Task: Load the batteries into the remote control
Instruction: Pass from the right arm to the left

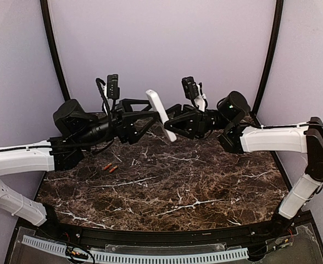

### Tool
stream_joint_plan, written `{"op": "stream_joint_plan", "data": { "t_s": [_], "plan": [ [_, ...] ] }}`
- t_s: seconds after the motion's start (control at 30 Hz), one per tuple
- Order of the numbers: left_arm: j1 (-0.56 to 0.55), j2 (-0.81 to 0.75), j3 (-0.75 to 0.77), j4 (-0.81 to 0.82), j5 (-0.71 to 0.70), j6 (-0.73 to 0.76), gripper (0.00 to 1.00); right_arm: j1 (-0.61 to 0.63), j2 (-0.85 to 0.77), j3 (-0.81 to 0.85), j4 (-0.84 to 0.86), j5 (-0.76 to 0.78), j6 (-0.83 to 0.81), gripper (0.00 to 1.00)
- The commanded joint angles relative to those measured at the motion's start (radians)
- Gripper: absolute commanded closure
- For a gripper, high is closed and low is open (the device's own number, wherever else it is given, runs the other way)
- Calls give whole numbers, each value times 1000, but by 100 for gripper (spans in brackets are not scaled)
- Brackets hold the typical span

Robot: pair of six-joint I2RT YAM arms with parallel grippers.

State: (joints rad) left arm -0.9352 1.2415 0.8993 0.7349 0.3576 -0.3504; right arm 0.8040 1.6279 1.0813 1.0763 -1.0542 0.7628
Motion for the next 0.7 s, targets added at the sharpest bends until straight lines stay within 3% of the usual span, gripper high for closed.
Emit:
{"op": "stream_joint_plan", "data": {
  "t_s": [0.0, 0.17, 0.67],
  "plan": [
    [-7, 11, 39, 4, -27, 10, 12, -3, 13, -10, 64, 0, 13, 69],
    [-8, 33, 68, -31, -70, 1, 17, -3, 18, -9, 66, -3, 8, 69],
    [-7, 56, 71, 14, -57, -28, 45, -3, 33, -10, 61, 5, -1, 69]
  ]
}}
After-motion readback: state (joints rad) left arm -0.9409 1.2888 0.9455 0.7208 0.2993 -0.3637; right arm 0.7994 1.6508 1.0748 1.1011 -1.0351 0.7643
